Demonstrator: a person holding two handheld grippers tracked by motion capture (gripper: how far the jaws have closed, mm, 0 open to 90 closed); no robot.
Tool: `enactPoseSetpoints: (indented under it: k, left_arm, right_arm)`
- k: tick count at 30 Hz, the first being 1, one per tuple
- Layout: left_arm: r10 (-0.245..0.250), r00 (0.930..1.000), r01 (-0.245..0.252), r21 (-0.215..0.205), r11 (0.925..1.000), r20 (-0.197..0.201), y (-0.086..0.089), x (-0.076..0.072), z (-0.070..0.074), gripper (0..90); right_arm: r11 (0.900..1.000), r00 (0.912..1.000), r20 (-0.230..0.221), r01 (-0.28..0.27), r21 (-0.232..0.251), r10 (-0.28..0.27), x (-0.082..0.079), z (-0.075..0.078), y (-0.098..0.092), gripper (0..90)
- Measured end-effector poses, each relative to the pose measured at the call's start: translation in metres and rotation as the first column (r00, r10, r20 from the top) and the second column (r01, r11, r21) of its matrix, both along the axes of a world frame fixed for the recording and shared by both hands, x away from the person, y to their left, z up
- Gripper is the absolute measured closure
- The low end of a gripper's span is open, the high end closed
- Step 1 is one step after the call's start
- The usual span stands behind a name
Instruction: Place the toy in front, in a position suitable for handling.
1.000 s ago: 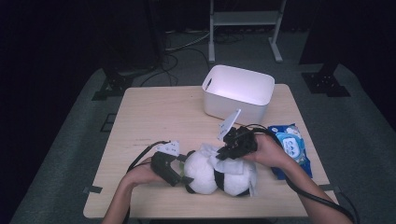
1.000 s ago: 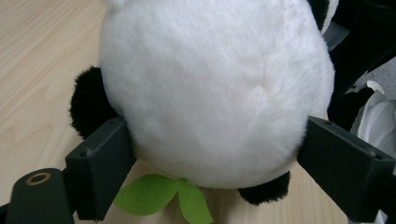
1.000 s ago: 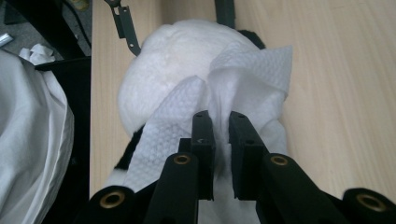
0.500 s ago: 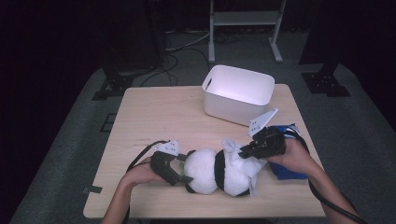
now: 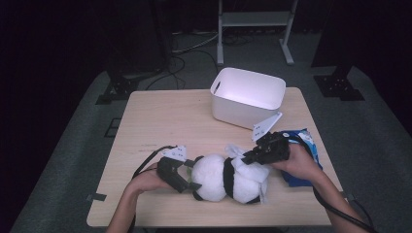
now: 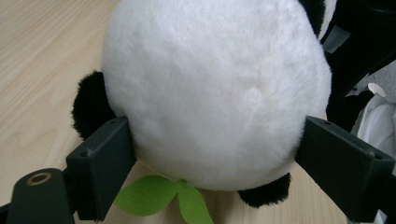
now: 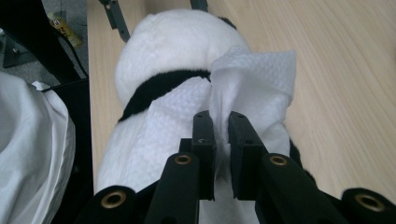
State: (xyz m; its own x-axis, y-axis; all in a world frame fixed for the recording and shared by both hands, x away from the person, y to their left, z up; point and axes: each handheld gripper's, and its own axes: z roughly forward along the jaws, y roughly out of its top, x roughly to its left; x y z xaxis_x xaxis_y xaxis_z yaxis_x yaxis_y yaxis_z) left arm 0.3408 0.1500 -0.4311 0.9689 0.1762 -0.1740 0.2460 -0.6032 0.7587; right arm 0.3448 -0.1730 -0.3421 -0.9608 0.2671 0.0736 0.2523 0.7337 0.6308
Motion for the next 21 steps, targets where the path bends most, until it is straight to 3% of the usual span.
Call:
enactPoseSetpoints:
  k: [16, 21]
  left_arm:
    - [-0.003, 1.0, 0.003, 0.006, 1.0, 0.006, 0.0, -0.001, 0.0, 11.7]
    - [-0.004, 1.0, 0.004, 0.008, 1.0, 0.004, 0.0, -0.001, 0.0, 11.7]
  right_arm:
    - [0.991, 0.9933, -0.007, -0.116, -0.063, 0.115, 0.016, -0.007, 0.073, 81.8]
    - [0.989, 0.992, 0.006, -0.126, -0.076, 0.126, 0.013, -0.004, 0.074, 81.8]
